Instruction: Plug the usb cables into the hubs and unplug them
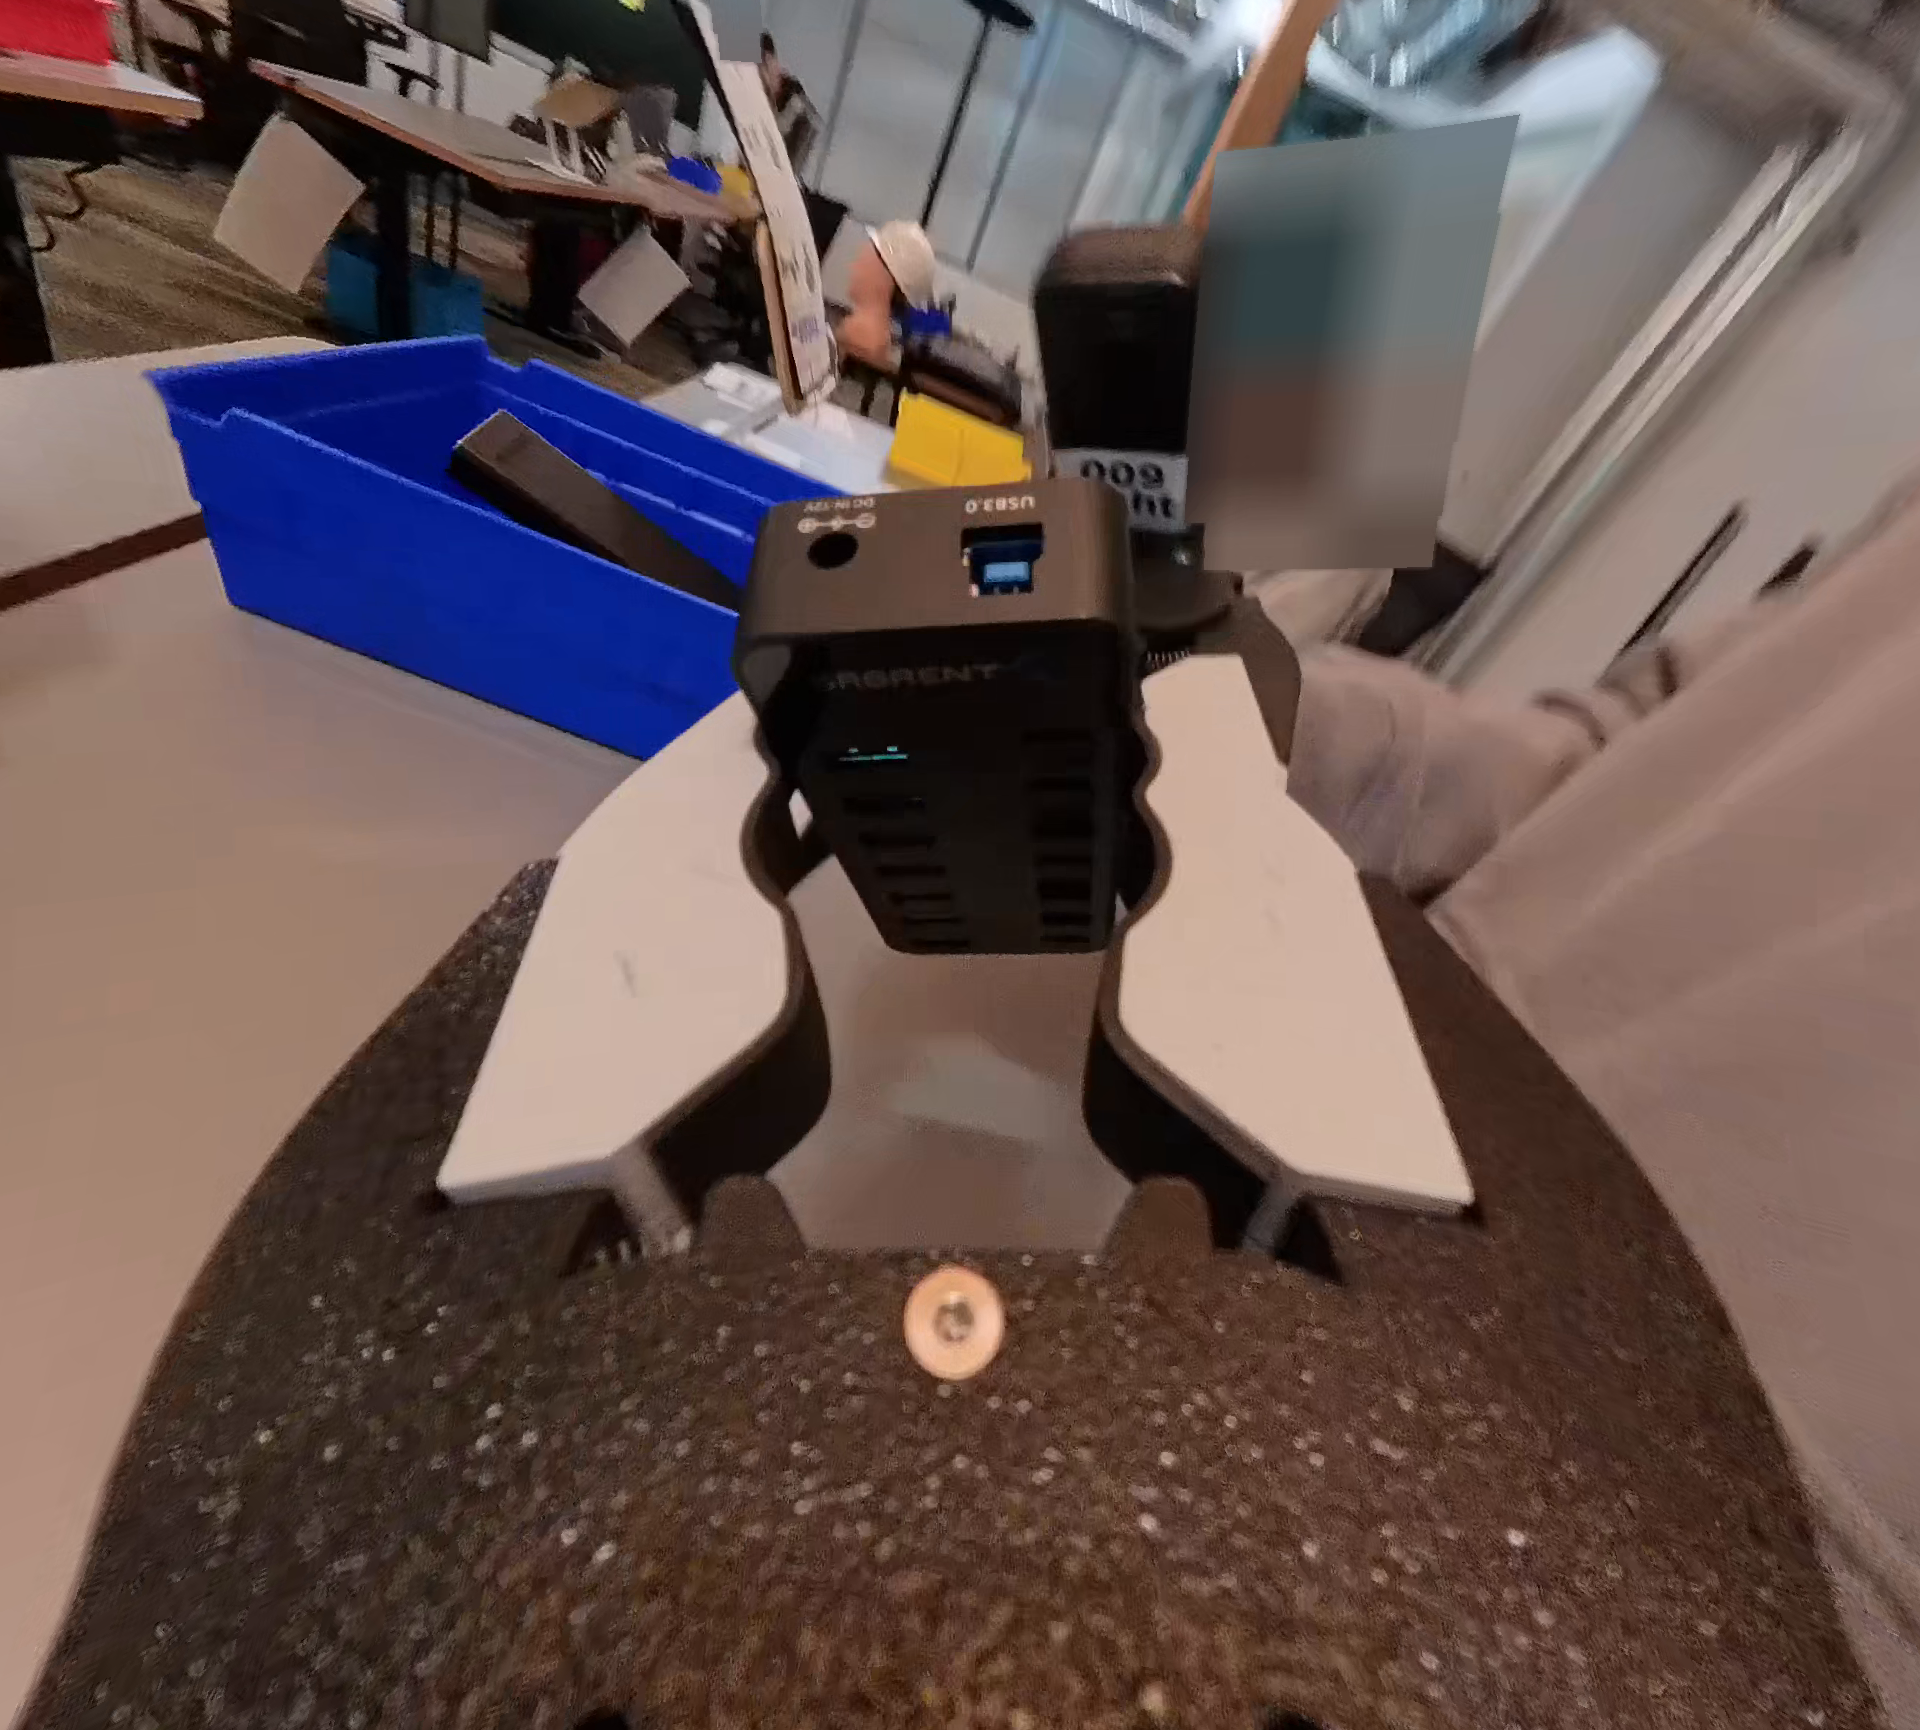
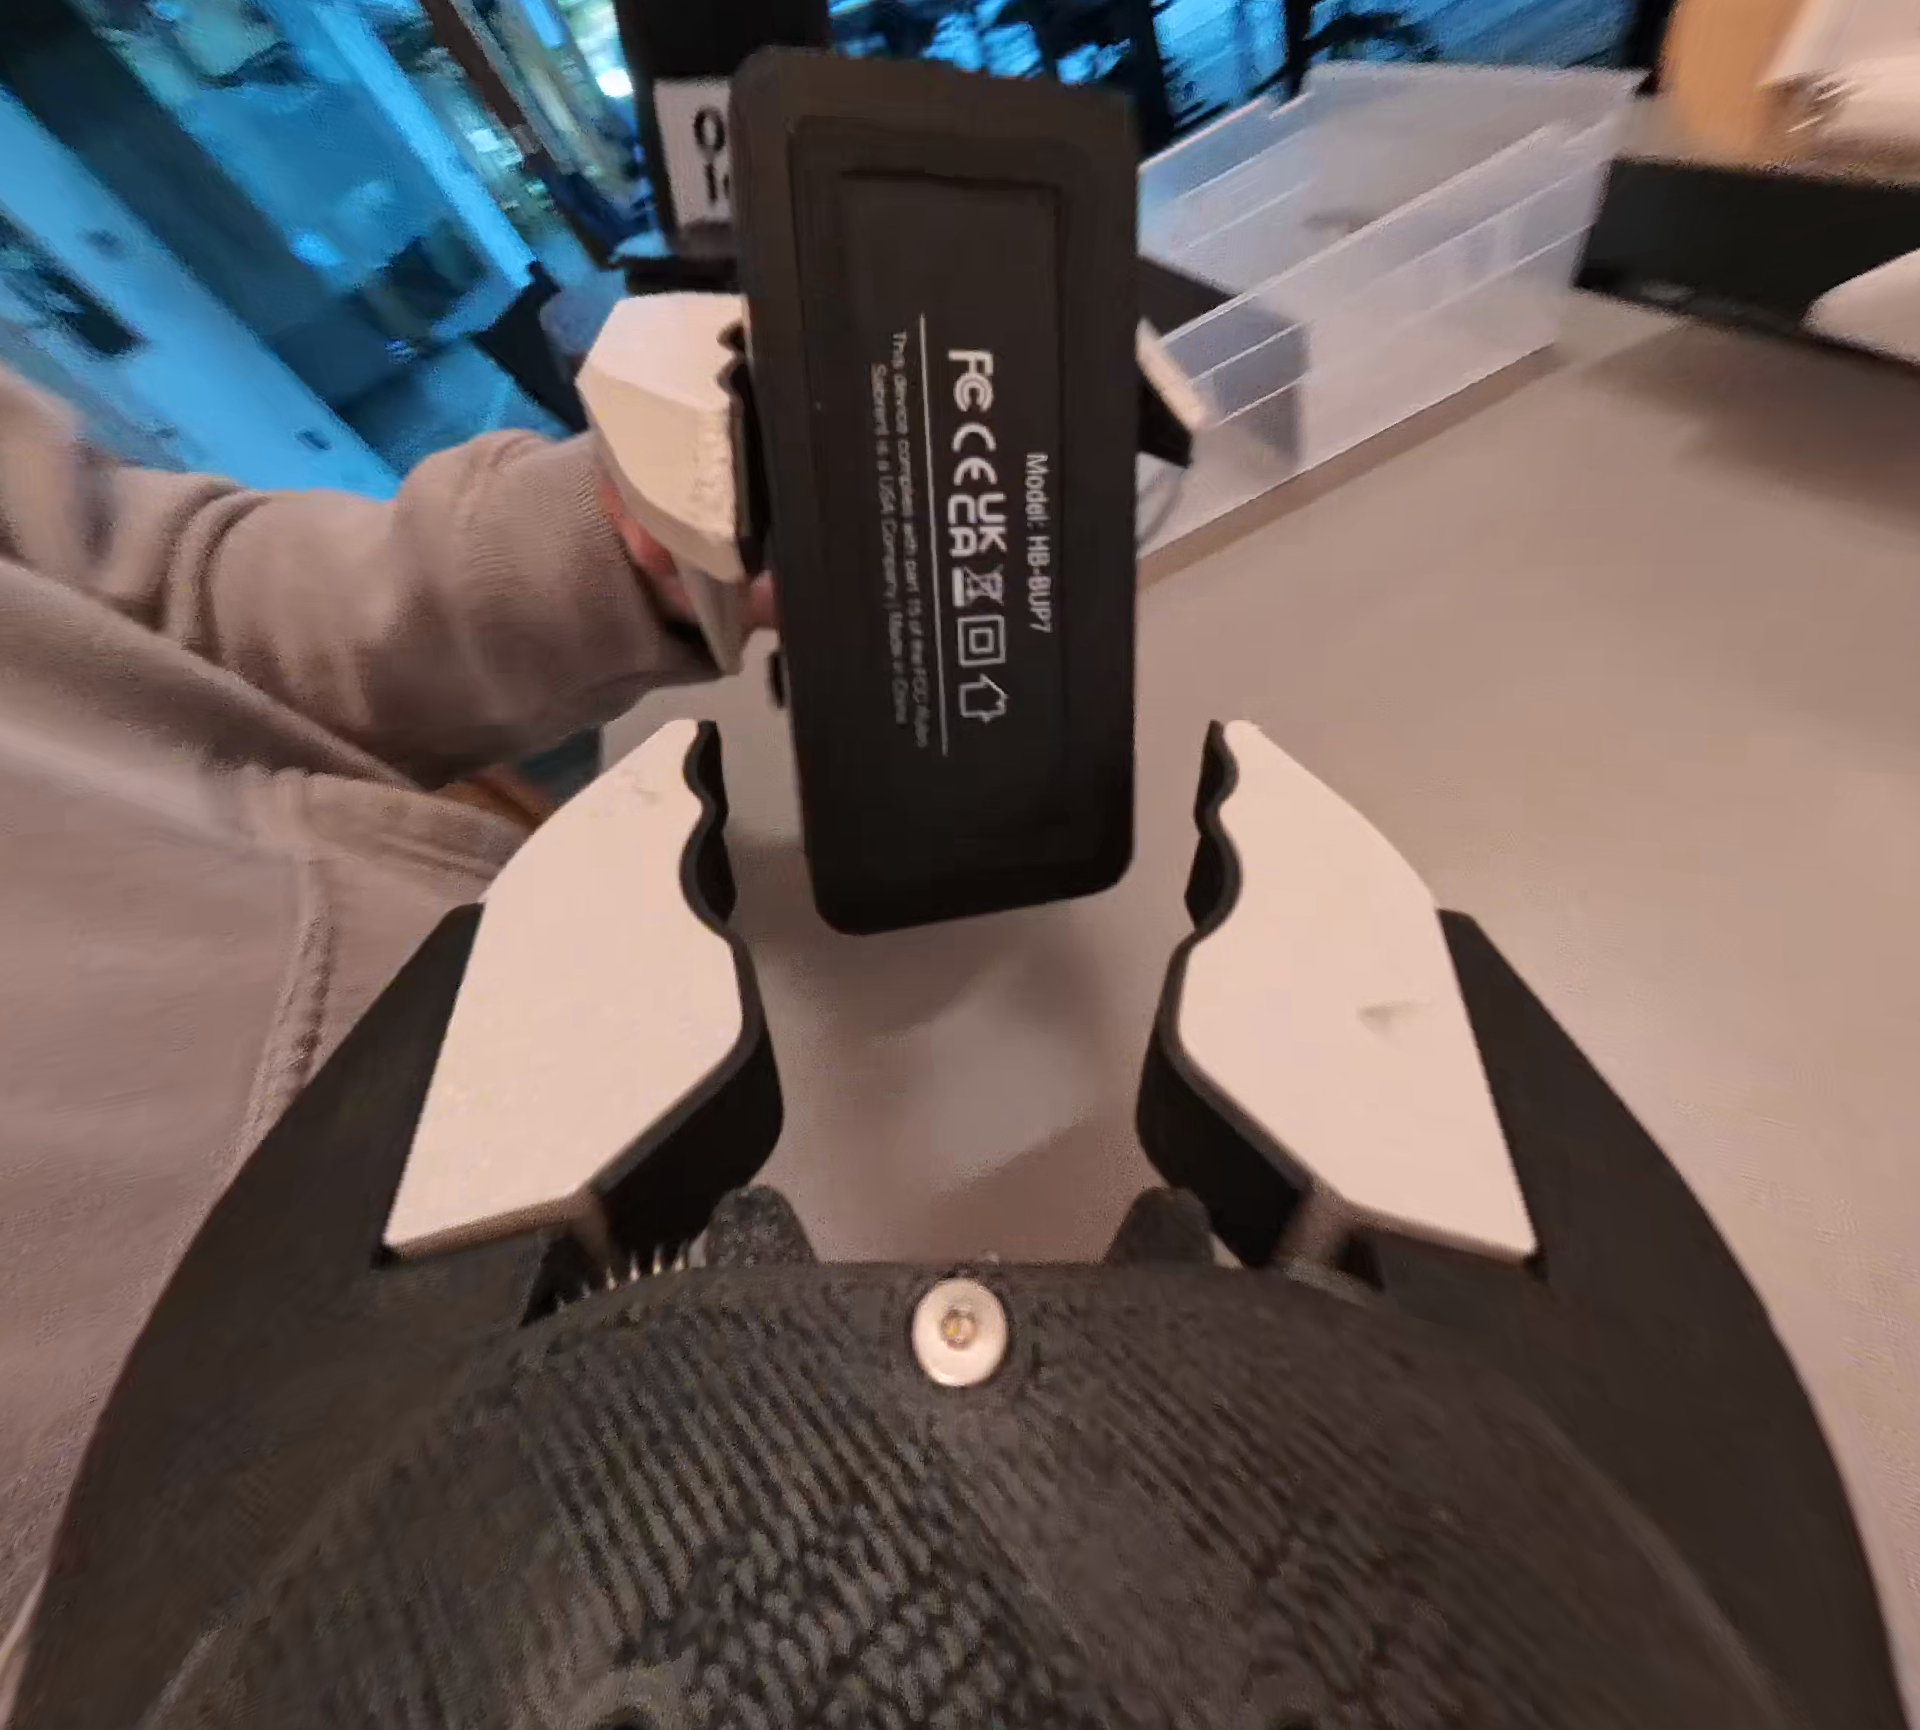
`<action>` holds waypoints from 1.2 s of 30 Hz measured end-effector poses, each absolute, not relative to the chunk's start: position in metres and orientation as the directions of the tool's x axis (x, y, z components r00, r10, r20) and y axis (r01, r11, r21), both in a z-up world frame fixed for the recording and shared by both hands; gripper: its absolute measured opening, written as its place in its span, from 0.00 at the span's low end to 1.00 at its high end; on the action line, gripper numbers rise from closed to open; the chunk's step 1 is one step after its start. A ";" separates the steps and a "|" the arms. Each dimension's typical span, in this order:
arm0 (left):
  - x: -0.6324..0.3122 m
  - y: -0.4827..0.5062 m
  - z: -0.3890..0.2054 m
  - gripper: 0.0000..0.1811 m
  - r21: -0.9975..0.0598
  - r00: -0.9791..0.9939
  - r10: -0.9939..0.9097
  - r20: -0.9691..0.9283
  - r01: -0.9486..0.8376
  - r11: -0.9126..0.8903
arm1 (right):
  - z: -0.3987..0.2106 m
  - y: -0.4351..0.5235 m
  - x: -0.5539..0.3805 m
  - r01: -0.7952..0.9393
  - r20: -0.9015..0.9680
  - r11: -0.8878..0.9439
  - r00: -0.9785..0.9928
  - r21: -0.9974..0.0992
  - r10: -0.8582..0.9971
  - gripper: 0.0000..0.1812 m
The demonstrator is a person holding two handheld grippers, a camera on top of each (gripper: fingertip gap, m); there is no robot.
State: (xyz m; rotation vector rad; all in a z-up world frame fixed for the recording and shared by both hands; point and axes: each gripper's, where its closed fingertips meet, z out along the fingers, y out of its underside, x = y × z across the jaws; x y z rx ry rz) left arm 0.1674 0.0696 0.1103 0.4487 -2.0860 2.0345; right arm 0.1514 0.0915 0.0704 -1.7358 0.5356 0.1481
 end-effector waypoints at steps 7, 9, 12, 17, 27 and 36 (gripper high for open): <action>0.150 0.066 0.098 0.33 -0.961 -0.981 0.007 0.196 -0.190 0.201 | 0.061 0.102 0.142 -0.343 -0.291 -0.245 0.930 -0.907 -0.223 0.33; 0.151 0.067 0.103 0.33 -0.956 -0.976 -0.008 0.218 -0.215 0.199 | 0.064 0.101 0.145 -0.316 -0.265 -0.211 0.934 -0.925 -0.238 0.33; 0.158 0.071 0.116 0.39 -0.952 -0.968 -0.060 0.245 -0.252 0.175 | 0.064 0.096 0.151 -0.304 -0.240 -0.200 0.927 -0.931 -0.290 0.33; 0.153 0.068 0.108 0.36 -0.934 -0.986 -0.069 0.154 -0.168 0.315 | 0.060 0.102 0.143 -0.302 -0.243 -0.228 0.936 -0.925 -0.256 0.33; 0.148 0.068 0.102 0.32 -0.937 -0.992 -0.010 0.126 -0.122 0.327 | 0.061 0.112 0.144 -0.263 -0.211 -0.215 0.948 -0.941 -0.238 0.34; 0.139 0.059 0.105 0.32 -0.961 -0.995 0.064 0.076 -0.056 0.272 | 0.053 0.121 0.140 -0.261 -0.211 -0.266 0.956 -0.928 -0.202 0.39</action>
